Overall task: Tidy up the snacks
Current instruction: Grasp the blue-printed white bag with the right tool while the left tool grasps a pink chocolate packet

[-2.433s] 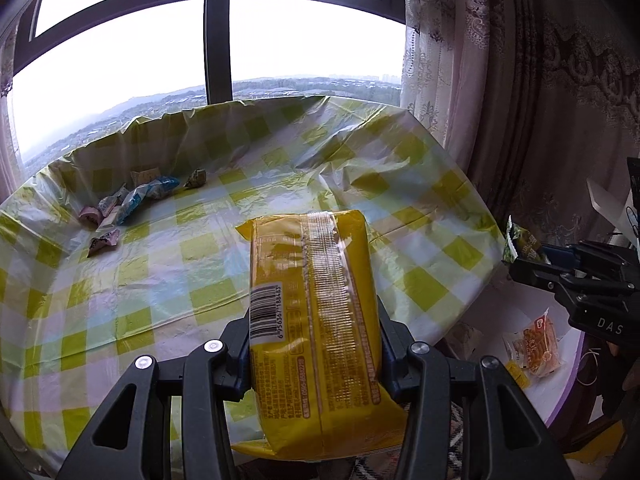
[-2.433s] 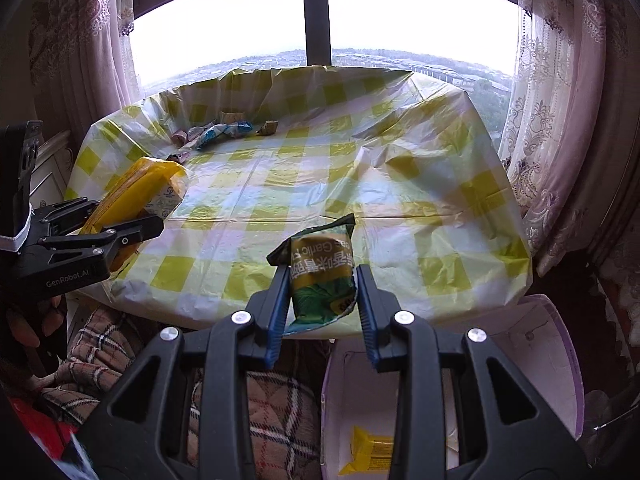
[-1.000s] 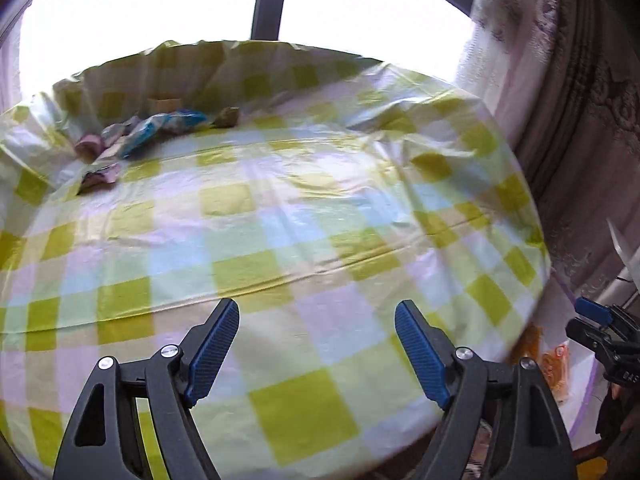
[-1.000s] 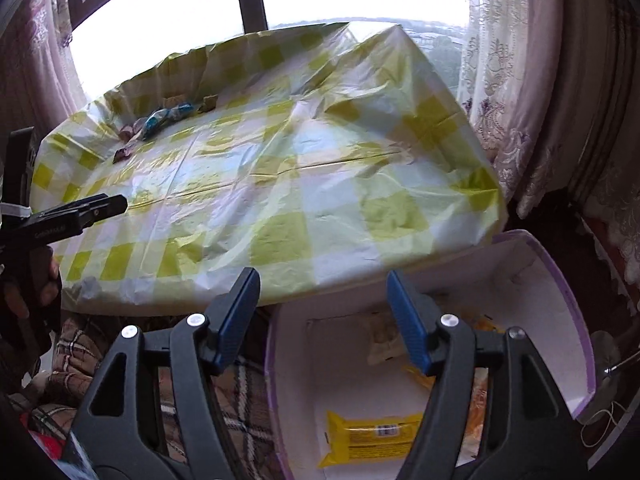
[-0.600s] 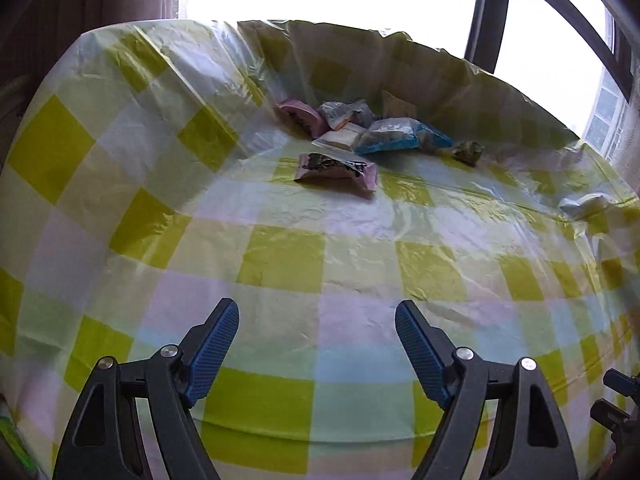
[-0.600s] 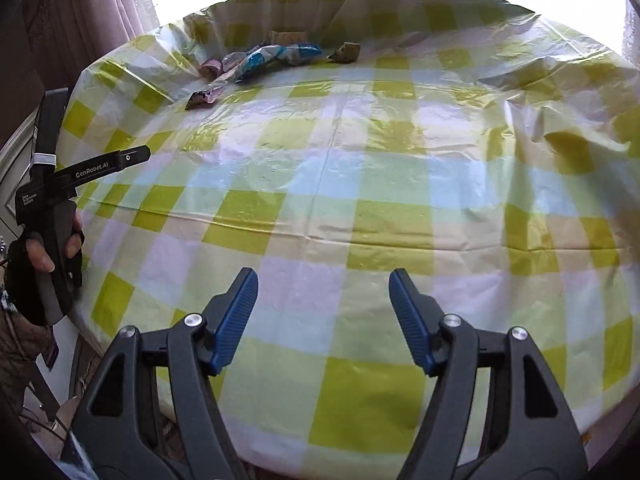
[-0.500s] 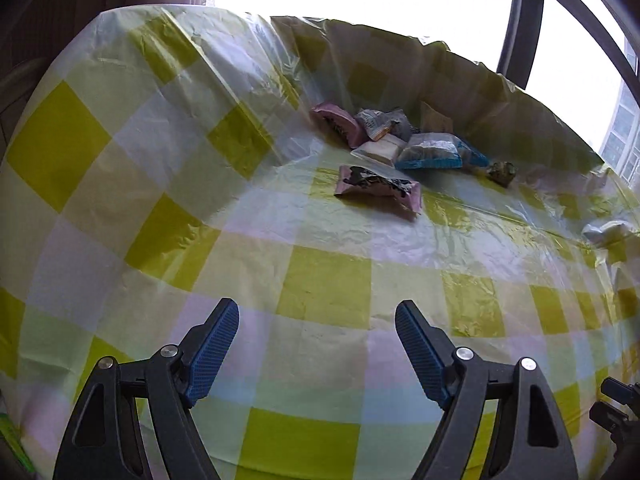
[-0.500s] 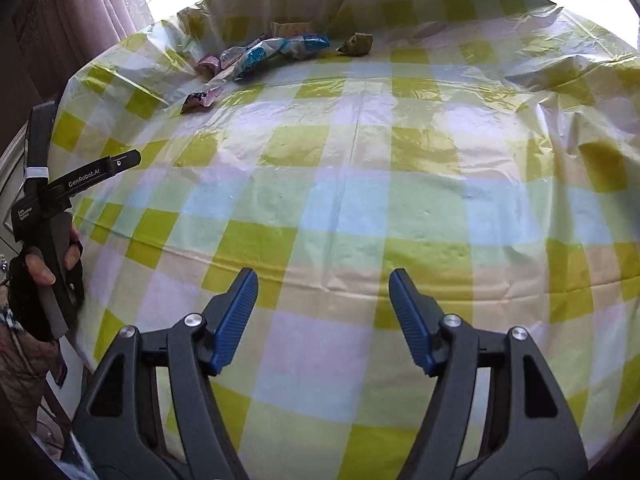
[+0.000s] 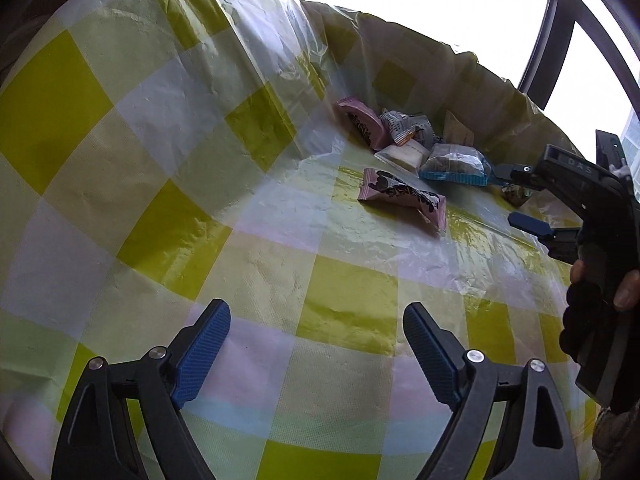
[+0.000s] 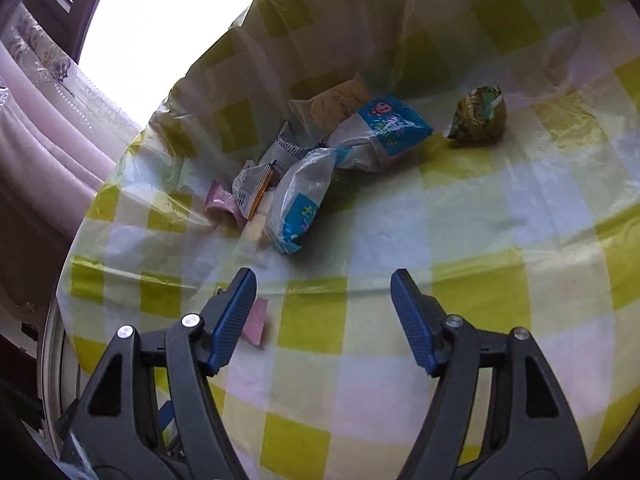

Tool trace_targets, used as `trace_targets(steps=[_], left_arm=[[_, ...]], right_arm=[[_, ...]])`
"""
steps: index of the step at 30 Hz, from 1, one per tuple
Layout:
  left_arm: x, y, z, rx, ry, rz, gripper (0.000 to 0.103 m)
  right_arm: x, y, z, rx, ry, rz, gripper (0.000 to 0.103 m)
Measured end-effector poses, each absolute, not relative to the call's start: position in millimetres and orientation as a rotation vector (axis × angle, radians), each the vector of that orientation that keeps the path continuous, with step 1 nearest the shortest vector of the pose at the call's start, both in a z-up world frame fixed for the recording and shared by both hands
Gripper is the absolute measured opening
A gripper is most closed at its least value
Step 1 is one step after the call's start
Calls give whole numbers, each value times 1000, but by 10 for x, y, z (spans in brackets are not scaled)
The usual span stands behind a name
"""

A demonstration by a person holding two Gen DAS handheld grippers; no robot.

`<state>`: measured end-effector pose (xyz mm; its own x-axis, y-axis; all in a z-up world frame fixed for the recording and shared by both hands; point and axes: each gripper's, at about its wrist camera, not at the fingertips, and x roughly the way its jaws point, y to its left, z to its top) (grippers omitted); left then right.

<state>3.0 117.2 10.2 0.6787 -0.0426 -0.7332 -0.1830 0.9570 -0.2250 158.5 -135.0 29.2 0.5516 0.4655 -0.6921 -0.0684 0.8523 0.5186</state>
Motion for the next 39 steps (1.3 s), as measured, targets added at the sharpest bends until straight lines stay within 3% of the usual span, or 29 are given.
trace_targets(steps=[8, 12, 13, 14, 15, 23, 29, 34, 39], left_arm=[[22, 1178, 102, -303, 818, 80, 90], [33, 1156, 97, -289, 825, 90, 90], [34, 1153, 96, -286, 827, 91, 90], [34, 1155, 97, -287, 827, 90, 90], [32, 1155, 96, -290, 826, 89, 90], [56, 1143, 100, -280, 835, 78, 95], [92, 1107, 101, -257, 856, 64, 101], [251, 933, 104, -235, 942, 190, 101], [725, 672, 250, -436, 960, 227, 101]], right_arm=[[2291, -959, 78, 541, 935, 326, 73], [2391, -769, 89, 436, 932, 343, 71], [2398, -724, 87, 405, 933, 352, 66], [2398, -665, 68, 362, 948, 367, 39], [2367, -629, 48, 339, 956, 390, 35], [1379, -1238, 305, 208, 852, 494, 33], [596, -2114, 156, 325, 865, 518, 33], [403, -2464, 197, 438, 799, 495, 33], [444, -2276, 206, 340, 814, 515, 33]])
